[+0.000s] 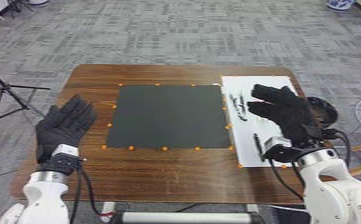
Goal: Arrange flowers
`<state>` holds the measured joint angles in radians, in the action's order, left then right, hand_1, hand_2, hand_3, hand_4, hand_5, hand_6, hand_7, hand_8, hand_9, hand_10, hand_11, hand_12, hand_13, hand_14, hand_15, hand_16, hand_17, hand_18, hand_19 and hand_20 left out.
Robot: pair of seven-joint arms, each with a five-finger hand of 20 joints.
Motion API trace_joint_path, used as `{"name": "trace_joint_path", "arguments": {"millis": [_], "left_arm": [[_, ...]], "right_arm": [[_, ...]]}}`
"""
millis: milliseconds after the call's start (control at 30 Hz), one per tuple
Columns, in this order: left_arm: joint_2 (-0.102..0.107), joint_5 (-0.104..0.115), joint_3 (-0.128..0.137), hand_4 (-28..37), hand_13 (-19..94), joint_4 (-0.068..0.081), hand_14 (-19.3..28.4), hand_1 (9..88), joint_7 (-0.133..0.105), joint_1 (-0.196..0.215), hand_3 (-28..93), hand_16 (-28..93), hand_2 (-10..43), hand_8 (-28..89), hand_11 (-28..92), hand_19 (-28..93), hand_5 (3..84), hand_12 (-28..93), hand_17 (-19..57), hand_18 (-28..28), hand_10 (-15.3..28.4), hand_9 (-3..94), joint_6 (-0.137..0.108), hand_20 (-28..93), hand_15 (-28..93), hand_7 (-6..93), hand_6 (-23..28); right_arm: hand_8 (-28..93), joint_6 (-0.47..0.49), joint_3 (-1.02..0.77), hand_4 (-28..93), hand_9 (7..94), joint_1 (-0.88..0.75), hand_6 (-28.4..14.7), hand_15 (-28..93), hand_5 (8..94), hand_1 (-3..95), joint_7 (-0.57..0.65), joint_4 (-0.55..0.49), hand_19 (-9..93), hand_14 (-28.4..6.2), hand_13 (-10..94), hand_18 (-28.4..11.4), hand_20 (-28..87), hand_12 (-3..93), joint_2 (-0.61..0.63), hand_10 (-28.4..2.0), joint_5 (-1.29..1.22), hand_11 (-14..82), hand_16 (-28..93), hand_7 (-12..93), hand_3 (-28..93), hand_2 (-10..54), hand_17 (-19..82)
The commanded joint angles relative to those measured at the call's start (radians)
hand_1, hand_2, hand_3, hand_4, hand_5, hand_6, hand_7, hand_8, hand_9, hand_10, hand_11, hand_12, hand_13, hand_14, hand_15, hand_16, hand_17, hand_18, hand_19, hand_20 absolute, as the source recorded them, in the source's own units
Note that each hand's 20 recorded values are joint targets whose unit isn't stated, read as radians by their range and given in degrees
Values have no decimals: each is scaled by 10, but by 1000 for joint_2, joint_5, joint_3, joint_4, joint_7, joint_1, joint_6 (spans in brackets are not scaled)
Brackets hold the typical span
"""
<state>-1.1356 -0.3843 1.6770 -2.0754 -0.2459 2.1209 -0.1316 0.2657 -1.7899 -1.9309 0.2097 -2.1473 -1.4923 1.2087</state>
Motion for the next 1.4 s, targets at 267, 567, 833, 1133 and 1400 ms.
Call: {"name": "trace_joint_path", "arguments": {"millis": [267,567,833,1133,1400], "left_arm": [[-6,3,-2,-283,285,-2,139,279,-4,6,735,-49,154,-102,213,383,475,85,-57,139,145,386,12,87,258,140,81],[0,5,3,-283,287,-13,133,276,-28,21,733,-52,152,-101,213,381,475,84,-55,138,145,387,9,86,250,137,80],[2,-12,14,-283,292,-21,114,269,-42,26,732,-63,149,-100,203,352,477,77,-35,114,145,388,10,70,211,131,81],[3,-12,23,-283,288,-25,113,265,-35,33,730,-58,148,-98,201,351,477,77,-36,112,144,385,7,69,205,128,81],[8,-3,26,-283,283,-22,119,263,-27,33,732,-53,146,-97,205,357,472,82,-45,122,144,379,11,71,207,128,81]], "right_arm": [[-105,5,-3,-231,479,2,-49,201,519,123,6,-4,413,-159,402,-194,159,144,-8,-156,1,72,200,167,755,141,121],[-105,-8,8,-231,479,-7,-50,206,519,124,-63,-16,412,-159,407,-200,159,145,14,-157,250,72,201,166,756,137,122],[-107,-53,45,-232,495,-36,-55,263,527,147,-132,-38,495,-158,450,-229,180,147,73,-169,613,91,196,171,751,100,158],[-116,-140,36,-212,582,-122,-54,591,577,200,-113,-102,752,-158,501,-225,331,248,160,-176,1012,348,250,226,736,-36,266],[-131,-139,55,-242,594,-186,-32,754,599,220,-45,-133,846,-166,574,-229,464,414,206,-162,1303,579,420,423,701,-95,331]]}}
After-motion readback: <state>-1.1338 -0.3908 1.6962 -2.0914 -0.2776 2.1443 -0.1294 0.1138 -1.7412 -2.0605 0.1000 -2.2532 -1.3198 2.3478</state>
